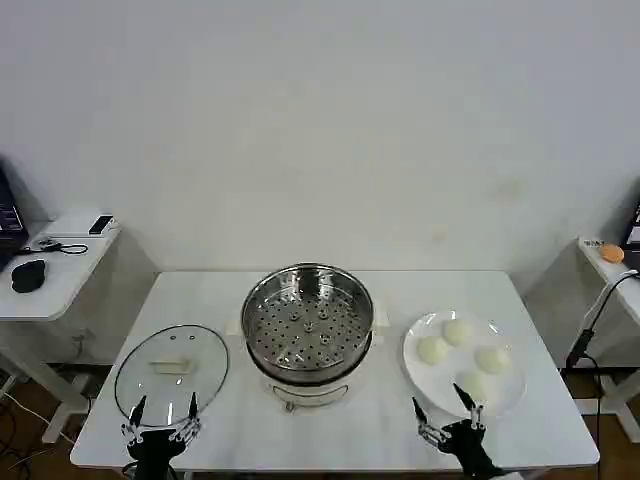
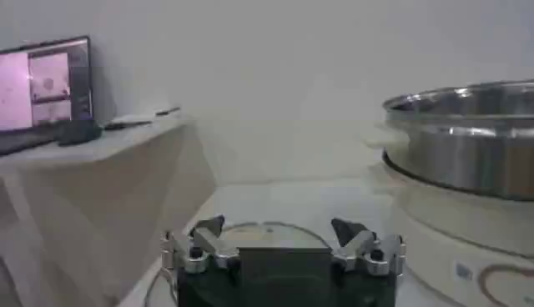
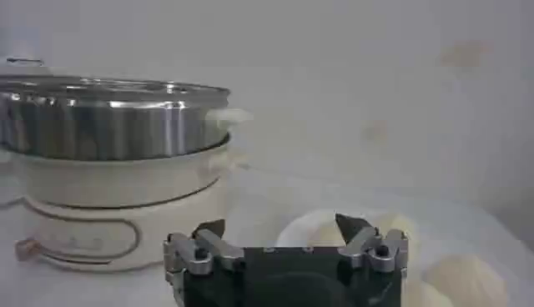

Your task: Take steamed baozi put them in steamer then cover it.

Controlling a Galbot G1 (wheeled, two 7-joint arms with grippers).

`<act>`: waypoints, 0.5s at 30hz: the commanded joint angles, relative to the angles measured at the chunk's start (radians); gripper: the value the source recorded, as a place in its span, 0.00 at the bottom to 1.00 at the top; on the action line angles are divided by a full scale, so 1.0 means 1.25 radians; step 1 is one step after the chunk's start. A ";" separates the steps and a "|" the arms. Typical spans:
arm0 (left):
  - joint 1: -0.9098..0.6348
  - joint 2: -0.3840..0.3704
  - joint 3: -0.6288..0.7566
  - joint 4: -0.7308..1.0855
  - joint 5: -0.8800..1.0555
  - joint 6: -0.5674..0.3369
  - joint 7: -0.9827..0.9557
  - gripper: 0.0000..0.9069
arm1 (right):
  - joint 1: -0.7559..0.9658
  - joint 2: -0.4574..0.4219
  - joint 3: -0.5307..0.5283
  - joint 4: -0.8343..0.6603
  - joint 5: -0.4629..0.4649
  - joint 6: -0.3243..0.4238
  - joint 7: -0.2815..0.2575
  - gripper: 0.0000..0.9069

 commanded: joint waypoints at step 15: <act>-0.039 -0.001 -0.064 -0.007 0.167 0.071 0.063 1.00 | 0.363 -0.428 0.015 -0.148 -0.312 -0.380 -0.317 1.00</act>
